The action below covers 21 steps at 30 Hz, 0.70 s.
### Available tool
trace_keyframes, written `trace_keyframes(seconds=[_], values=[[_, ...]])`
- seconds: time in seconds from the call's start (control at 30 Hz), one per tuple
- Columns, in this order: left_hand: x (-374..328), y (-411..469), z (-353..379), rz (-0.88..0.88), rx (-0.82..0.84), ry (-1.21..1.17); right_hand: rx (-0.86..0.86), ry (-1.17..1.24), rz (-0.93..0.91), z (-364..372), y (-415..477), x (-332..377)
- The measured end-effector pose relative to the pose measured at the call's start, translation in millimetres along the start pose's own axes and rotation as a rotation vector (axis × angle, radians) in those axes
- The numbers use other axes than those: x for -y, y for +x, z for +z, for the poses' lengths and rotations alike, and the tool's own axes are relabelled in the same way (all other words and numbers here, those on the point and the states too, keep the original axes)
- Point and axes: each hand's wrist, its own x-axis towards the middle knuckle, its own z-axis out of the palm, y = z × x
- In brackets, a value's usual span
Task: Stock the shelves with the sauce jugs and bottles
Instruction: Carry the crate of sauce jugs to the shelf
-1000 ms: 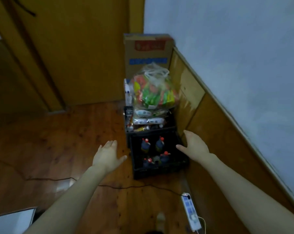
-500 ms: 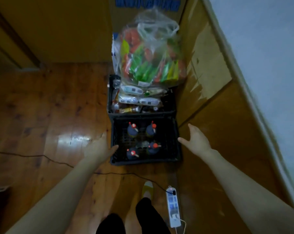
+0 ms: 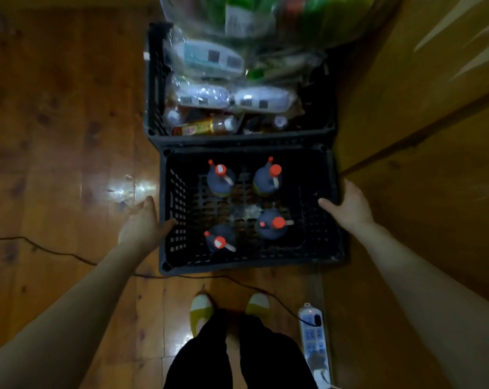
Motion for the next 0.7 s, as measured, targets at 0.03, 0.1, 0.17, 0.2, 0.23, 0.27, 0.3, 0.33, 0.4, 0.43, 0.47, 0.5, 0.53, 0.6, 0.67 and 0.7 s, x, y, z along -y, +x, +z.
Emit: trace_keyframes(seconds=[0.03,0.1,0.17,0.2,0.23,0.27,0.3,0.33,0.4,0.43,0.47,0.5,0.53,0.6,0.67,0.7], values=[[3,13,12,-0.002,-0.009,-0.014,-0.01,0.01,0.007,13,12,-8],[9,34,32,-0.008,-0.031,-0.057,-0.028,0.028,0.022,37,33,-24],[14,51,49,-0.016,-0.035,-0.117,-0.042,0.034,0.056,56,48,-38],[17,58,58,-0.016,-0.035,-0.15,-0.05,0.043,0.065,64,55,-44],[20,64,65,-0.017,-0.035,-0.182,-0.056,0.059,0.073,71,60,-49],[23,69,72,-0.019,-0.04,-0.215,-0.062,0.083,0.084,76,64,-53],[25,72,78,-0.021,-0.053,-0.254,-0.068,0.108,0.093,81,68,-57],[27,75,84,-0.021,-0.077,-0.304,-0.076,0.129,0.099,86,71,-61],[28,77,94,-0.015,-0.132,-0.434,-0.113,0.156,0.095,92,75,-68],[28,76,96,-0.016,-0.152,-0.509,-0.141,0.168,0.081,94,77,-71],[29,76,98,-0.016,-0.163,-0.583,-0.172,0.186,0.064,96,78,-72],[30,75,100,-0.015,-0.167,-0.643,-0.202,0.208,0.05,97,79,-73],[31,76,101,-0.01,-0.17,-0.69,-0.223,0.229,0.047,99,79,-73],[32,76,101,-0.002,-0.177,-0.74,-0.243,0.268,0.063,101,79,-74],[30,75,100,-0.003,-0.182,-0.763,-0.262,0.319,0.081,103,79,-74],[30,74,100,-0.002,-0.186,-0.771,-0.273,0.337,0.083,104,78,-74]])
